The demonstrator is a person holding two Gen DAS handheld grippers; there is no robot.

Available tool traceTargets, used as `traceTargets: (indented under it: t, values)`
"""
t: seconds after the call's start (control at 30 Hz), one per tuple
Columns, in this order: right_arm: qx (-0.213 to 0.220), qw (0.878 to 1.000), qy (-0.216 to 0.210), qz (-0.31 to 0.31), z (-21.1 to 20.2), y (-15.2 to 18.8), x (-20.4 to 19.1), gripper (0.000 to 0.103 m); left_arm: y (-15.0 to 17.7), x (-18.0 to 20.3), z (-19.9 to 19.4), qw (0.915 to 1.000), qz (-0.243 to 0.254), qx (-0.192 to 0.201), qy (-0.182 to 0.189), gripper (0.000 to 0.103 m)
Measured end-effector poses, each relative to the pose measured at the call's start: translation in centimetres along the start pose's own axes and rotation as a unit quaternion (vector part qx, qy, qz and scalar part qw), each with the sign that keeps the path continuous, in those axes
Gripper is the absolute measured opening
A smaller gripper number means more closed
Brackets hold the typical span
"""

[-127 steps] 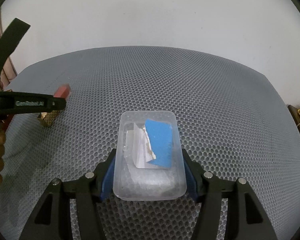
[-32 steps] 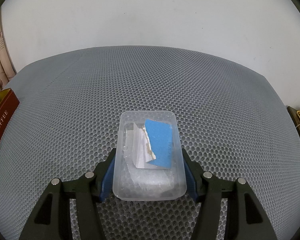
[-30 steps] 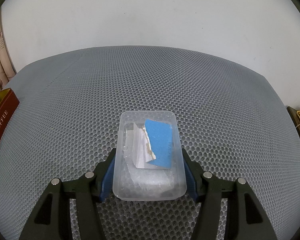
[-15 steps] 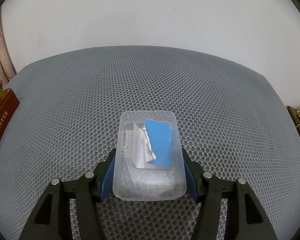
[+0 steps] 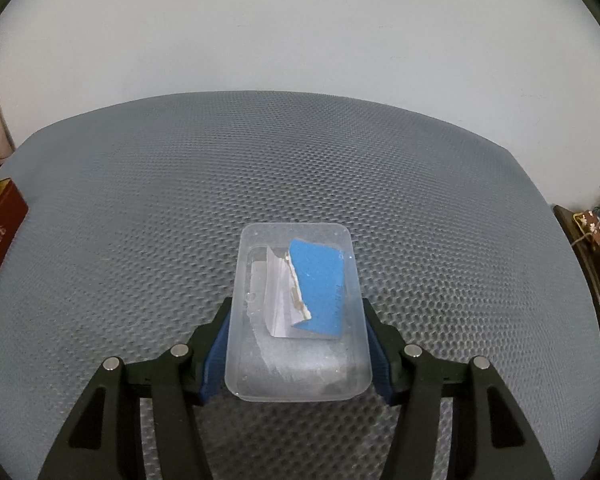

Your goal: Organize rigid objects

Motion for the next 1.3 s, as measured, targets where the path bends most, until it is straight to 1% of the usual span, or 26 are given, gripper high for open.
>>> traceTargets:
  t: [0.2,0.33,0.5,0.63,0.77,0.83,0.87,0.93,1.0,1.03,1.13,1.3]
  values:
    - [0.011,1.0,-0.009,-0.015,-1.9,-0.8,-1.4,0.059,-0.1,-0.5,0.0,0.9999,-0.007,0.005,0.007,0.067]
    - [0.024,0.999,-0.03,-0.033,-3.3,-1.8,-3.7,0.059,-0.2,-0.8,-0.2,0.9999,-0.01,0.007,0.01,0.067]
    - [0.038,0.996,-0.064,-0.055,-5.7,-2.3,-6.6,0.059,-0.3,-1.1,-0.1,0.9999,-0.01,0.009,0.003,0.067]
    - [0.05,0.991,-0.09,-0.08,-7.4,-2.6,-9.2,0.059,-0.4,-1.5,0.1,0.9998,-0.016,0.009,-0.002,0.067]
    - [0.056,0.986,-0.121,-0.096,-11.3,-1.8,-12.4,0.059,-0.5,-2.3,0.1,0.9996,-0.027,0.009,-0.005,0.067]
    - [0.06,0.983,-0.137,-0.108,-12.8,-2.2,-14.2,0.059,-0.6,-2.7,0.1,0.9994,-0.034,0.009,-0.006,0.067]
    - [0.061,0.982,-0.142,-0.112,-14.2,-2.3,-15.1,0.059,-0.7,-2.9,0.1,0.9992,-0.039,0.008,-0.005,0.067]
    - [0.065,0.977,-0.16,-0.125,-15.2,-3.0,-17.1,0.059,-0.7,-3.4,0.0,0.9989,-0.046,0.009,-0.008,0.068]
    - [0.069,0.973,-0.171,-0.136,-16.4,-3.2,-18.7,0.059,-0.8,-3.8,0.0,0.9986,-0.051,0.01,-0.014,0.071]
    - [0.069,0.97,-0.181,-0.146,-16.9,-3.1,-19.8,0.059,-0.8,-4.0,0.0,0.9983,-0.054,0.01,-0.017,0.074]
    - [0.067,0.965,-0.196,-0.163,-17.9,-2.9,-22.0,0.059,-0.8,-4.0,0.0,0.9981,-0.057,0.01,-0.021,0.075]
    - [0.06,0.961,-0.202,-0.181,-18.5,-2.6,-24.3,0.059,-0.8,-4.0,0.1,0.9983,-0.056,0.006,-0.016,0.075]
Point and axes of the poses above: each gripper's, at about its wrist camera, not at the fingertips, and z roughly the way its jaws point, x to its right, y to its underside, the point moved 3 cm from there along z, roughly the way its jaws point, and after that the axes turned 11 degrees about y, right-handed, at the moved point
